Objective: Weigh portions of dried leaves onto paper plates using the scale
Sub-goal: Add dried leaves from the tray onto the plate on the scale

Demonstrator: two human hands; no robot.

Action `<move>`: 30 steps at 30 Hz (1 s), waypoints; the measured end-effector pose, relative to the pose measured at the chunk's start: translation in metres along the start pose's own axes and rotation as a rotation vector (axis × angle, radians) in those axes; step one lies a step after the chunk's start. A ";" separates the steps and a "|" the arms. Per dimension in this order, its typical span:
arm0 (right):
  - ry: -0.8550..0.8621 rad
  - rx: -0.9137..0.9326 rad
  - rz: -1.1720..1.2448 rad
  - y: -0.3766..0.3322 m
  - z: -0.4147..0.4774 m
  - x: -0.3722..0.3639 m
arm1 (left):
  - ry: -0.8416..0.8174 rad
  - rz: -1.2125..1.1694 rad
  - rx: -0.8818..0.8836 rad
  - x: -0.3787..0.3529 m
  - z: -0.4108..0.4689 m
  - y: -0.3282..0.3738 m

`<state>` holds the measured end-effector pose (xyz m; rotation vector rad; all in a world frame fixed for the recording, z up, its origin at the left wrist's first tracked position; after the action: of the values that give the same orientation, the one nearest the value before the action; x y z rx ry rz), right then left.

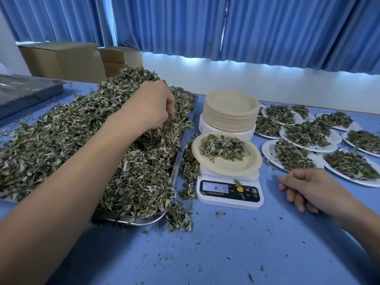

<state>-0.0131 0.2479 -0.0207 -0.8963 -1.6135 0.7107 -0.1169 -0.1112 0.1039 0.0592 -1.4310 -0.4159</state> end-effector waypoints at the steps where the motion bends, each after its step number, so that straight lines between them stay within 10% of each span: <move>1: 0.000 0.002 0.000 0.000 0.000 0.000 | 0.010 0.009 -0.003 0.000 0.000 0.001; 18: -0.002 0.017 -0.004 -0.002 -0.001 -0.002 | -0.321 -0.877 -0.232 -0.037 -0.021 0.054; 25: -0.016 0.023 -0.012 -0.004 -0.002 -0.002 | -0.324 -0.766 -0.255 -0.030 -0.011 0.044; 30: -0.018 0.028 -0.017 -0.003 -0.002 -0.002 | -0.323 -0.053 -0.155 -0.019 0.003 0.010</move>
<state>-0.0118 0.2441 -0.0186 -0.8575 -1.6213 0.7297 -0.1187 -0.0952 0.0897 -0.0997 -1.7116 -0.5986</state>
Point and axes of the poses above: each hand's wrist, its own z-axis towards the middle knuckle, its own x-axis out of the back of the hand, y = z × x, the point moved 2 cm from there along z, towards the middle knuckle, and after that the axes turned 11 degrees about -y, right-handed, at the moved point
